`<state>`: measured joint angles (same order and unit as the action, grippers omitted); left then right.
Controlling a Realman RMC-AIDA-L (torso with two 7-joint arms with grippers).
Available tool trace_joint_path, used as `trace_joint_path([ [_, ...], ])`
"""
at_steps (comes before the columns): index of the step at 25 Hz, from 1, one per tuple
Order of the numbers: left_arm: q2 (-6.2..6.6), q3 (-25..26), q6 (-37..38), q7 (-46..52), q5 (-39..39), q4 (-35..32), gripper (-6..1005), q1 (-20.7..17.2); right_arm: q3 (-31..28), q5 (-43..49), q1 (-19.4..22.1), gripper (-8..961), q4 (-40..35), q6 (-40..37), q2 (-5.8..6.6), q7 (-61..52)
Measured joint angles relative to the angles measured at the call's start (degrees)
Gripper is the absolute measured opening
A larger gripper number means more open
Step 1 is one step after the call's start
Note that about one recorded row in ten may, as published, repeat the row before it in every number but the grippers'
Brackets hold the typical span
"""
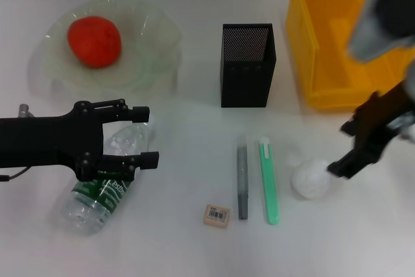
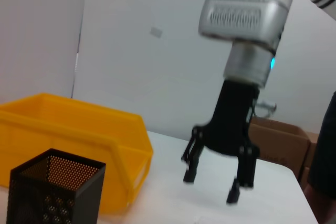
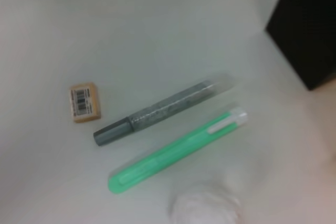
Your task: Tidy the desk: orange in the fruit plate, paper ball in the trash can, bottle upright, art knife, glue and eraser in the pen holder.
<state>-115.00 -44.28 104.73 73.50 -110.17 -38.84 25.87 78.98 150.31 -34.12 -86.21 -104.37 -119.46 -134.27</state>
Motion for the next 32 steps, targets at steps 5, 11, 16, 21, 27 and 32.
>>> trace_joint_path([
  [5, -0.01, -0.2, -0.8, 0.0, 0.0, 0.2, 843, 0.0, 8.5, -0.1, -2.0, 807, 9.3, 8.4, -0.06, -1.7],
  [11, -0.05, 0.0, -1.9, 0.1, -0.1, 0.2, 842, -0.4, 9.9, -1.0, -5.3, 748, 18.5, 11.9, -0.08, -1.6],
  [16, -0.05, 0.1, -2.7, 0.0, -0.1, 0.2, 841, -0.7, 7.7, -1.4, -4.0, 557, 12.5, 8.3, 0.14, -1.5],
  [21, 0.35, 0.3, -2.7, 1.5, -0.1, 0.1, 836, -0.9, -3.9, -1.4, -0.7, 434, -4.6, -0.4, 0.29, -1.3],
  [27, -0.09, 0.4, -3.2, 12.2, -2.3, -6.1, 827, -0.3, -21.1, -0.2, 1.0, 418, -16.8, 1.0, 0.35, -2.1],
  [32, -2.95, 0.1, -3.6, 25.6, -10.4, -17.0, 820, 1.9, -24.0, -0.2, 3.8, 448, -13.5, 12.5, 0.25, -1.9],
])
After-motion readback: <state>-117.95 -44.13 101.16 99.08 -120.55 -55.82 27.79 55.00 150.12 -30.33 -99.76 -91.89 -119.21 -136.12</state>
